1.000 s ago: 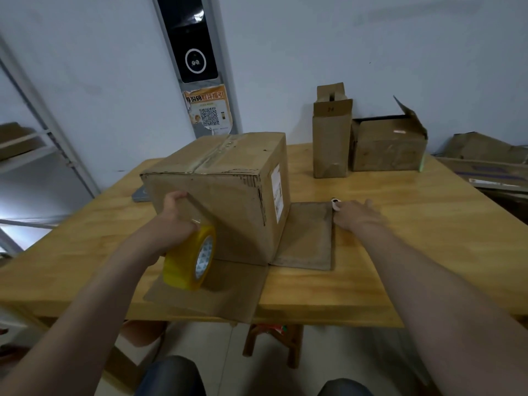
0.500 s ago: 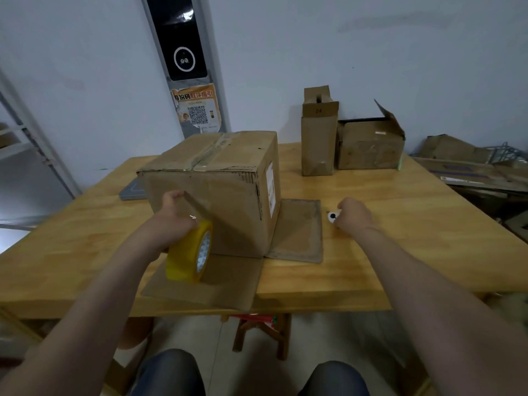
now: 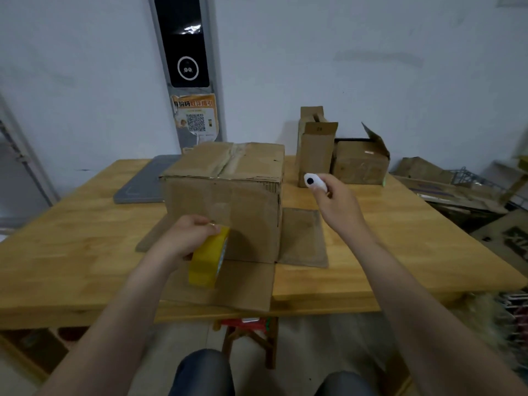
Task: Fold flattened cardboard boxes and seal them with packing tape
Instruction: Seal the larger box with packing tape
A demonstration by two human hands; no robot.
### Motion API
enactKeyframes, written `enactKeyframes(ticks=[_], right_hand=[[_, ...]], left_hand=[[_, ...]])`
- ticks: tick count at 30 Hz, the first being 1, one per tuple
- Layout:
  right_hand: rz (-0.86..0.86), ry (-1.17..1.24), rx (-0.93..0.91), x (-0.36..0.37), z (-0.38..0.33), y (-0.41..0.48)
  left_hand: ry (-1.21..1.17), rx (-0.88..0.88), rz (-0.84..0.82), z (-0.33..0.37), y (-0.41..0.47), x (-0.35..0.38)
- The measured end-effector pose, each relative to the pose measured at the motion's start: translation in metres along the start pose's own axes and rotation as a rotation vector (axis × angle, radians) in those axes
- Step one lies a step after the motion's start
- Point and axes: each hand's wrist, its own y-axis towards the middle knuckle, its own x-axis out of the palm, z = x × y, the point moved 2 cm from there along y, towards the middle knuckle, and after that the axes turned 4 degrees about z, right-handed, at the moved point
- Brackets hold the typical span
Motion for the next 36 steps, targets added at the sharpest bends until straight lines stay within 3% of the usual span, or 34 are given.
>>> enactKeyframes(ticks=[5, 12, 16, 30, 36], right_hand=[[-0.026, 0.000, -0.294, 0.016, -0.075, -0.003], [-0.257, -0.416, -0.571, 0.082, -0.111, -0.008], [-0.221, -0.594, -0.664, 0.111, -0.101, -0.014], [-0.146, -0.936, -0.733, 0.130, -0.104, -0.020], [-0.202, -0.925, -0.768, 0.120, -0.107, -0.016]], left_hand=[[-0.037, 0.019, -0.064, -0.007, 0.007, -0.008], [-0.123, -0.017, -0.215, -0.016, 0.019, -0.014], [-0.184, -0.004, -0.246, -0.020, 0.021, -0.016], [-0.282, 0.013, -0.283, -0.031, 0.028, -0.005], [-0.279, 0.015, -0.268, -0.033, 0.032, -0.002]])
